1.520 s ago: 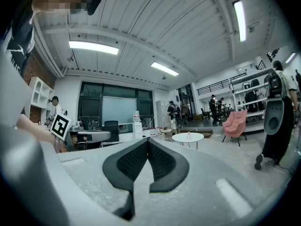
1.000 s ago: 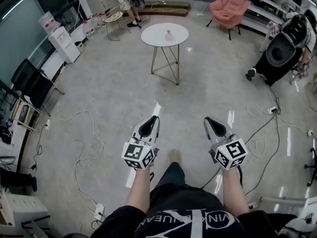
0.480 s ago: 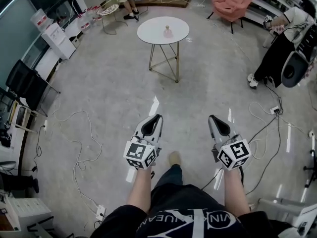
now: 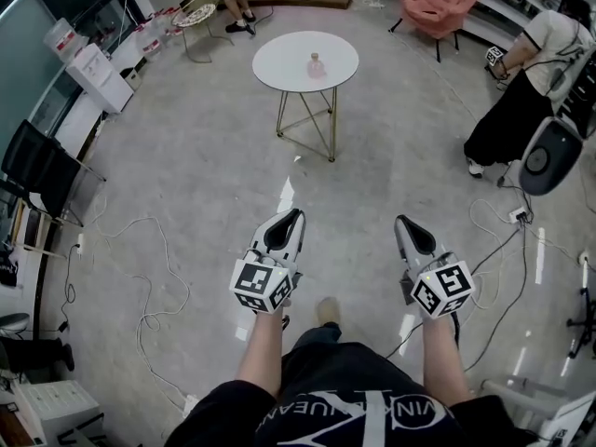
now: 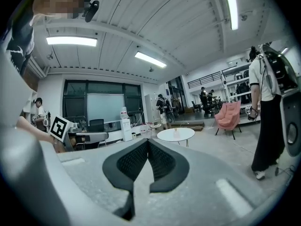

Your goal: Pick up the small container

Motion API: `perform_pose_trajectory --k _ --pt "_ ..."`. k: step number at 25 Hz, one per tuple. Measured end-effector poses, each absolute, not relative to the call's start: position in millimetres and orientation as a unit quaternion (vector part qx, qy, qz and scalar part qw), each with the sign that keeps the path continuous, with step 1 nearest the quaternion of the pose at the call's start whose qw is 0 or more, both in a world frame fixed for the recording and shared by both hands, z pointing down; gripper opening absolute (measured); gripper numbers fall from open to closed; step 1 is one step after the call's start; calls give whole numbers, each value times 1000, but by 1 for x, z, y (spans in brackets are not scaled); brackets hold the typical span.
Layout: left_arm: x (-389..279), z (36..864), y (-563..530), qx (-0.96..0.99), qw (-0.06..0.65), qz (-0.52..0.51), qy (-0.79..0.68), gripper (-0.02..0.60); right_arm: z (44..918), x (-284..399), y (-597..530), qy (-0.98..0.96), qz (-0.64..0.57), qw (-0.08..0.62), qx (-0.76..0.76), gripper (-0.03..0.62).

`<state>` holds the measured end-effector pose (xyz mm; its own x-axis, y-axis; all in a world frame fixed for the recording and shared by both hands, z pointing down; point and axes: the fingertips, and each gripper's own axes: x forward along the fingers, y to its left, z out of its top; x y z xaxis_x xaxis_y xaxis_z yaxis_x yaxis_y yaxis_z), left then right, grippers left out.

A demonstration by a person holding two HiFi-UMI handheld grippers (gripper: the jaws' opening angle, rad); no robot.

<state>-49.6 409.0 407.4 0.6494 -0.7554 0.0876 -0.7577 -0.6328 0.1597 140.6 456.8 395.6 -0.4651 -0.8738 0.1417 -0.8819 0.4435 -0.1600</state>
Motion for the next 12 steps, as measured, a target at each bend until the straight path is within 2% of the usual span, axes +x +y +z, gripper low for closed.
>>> perform_pose_trajectory --k 12 --pt "-83 424 345 896 102 7 -432 29 420 118 385 -847 140 14 513 6"
